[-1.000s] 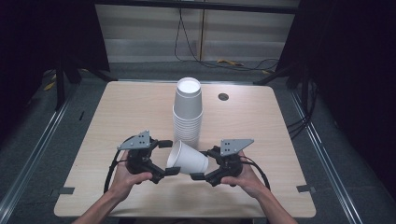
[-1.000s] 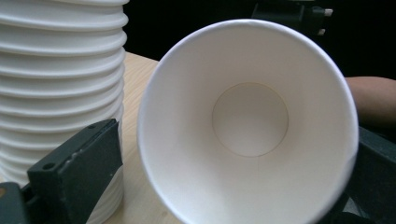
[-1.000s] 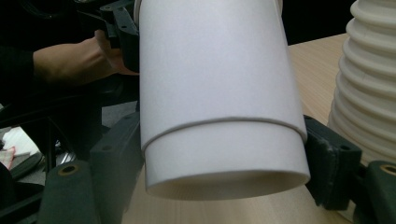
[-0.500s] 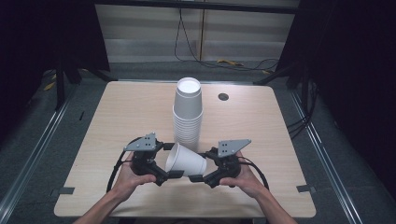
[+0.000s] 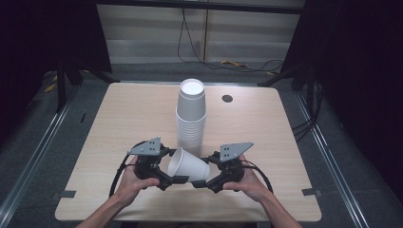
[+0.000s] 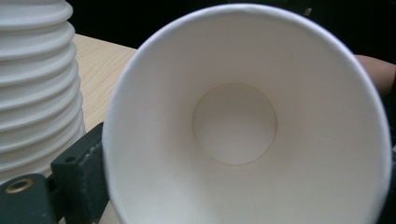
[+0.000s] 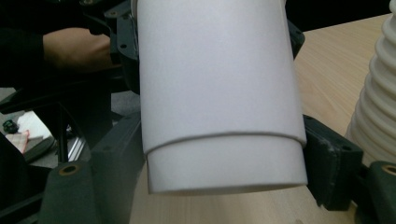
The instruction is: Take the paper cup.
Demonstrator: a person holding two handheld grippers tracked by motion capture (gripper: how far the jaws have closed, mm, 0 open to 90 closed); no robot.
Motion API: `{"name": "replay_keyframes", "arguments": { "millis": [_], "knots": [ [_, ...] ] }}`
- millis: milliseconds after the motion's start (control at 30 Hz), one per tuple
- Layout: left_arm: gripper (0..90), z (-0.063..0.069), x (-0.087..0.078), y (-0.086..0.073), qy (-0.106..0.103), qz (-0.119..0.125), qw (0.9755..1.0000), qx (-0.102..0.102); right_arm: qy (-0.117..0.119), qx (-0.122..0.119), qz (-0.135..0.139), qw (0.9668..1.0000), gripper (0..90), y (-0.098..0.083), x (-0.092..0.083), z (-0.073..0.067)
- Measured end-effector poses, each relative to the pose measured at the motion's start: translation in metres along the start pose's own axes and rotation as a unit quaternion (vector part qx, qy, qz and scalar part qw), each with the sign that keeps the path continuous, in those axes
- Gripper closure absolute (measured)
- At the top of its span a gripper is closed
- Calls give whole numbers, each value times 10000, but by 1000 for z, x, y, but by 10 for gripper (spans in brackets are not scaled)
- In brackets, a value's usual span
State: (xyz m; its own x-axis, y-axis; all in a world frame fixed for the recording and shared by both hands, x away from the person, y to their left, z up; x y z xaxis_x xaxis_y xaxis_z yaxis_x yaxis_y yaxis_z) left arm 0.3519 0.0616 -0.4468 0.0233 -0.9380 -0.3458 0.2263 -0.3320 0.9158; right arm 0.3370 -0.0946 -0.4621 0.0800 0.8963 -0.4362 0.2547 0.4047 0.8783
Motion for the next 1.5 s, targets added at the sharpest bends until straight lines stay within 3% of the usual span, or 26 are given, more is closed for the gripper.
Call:
{"name": "replay_keyframes", "arguments": {
  "millis": [267, 400, 533, 800, 1067, 1200, 1500],
  "knots": [
    [85, 1, 0, 0, 29, -101, 9999, 45, -9, 44, -157, 9999, 233, 0, 2, -1],
    [85, 0, 0, -1, 97, -92, 9999, 69, -60, 126, -496, 9987, 194, -4, 3, 1],
    [84, -5, -5, -2, 197, -85, 9998, 40, -155, 269, -594, 9977, 176, -6, 3, 4],
    [83, -10, -15, -4, 444, -190, 9988, 23, -366, 342, -592, 9970, 142, -5, -3, 9],
    [82, -19, -25, -7, 670, -333, 9972, 28, -622, 585, -486, 9952, 143, -6, -13, 19],
    [82, -24, -35, -4, 797, -417, 9959, 75, -834, 652, -452, 9933, 144, -11, -17, 21],
    [79, -32, -58, 0, 927, -514, 9943, -104, -1392, 686, -184, 9877, 174, -15, -35, 27]
  ]
}}
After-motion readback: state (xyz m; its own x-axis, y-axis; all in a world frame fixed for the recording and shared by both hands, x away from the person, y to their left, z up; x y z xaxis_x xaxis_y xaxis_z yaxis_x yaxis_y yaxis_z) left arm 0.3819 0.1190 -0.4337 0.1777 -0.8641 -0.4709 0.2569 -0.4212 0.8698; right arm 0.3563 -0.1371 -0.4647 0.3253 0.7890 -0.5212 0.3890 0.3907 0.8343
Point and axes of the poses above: each handheld gripper's, and its own axes: x roughly forward along the jaws, y roughly out of its top, z roughly to its right, the point moved 6 cm from there along x, roughly forward along the jaws, and after that the axes turned 5 degrees about -z, right-handed, at the moved point
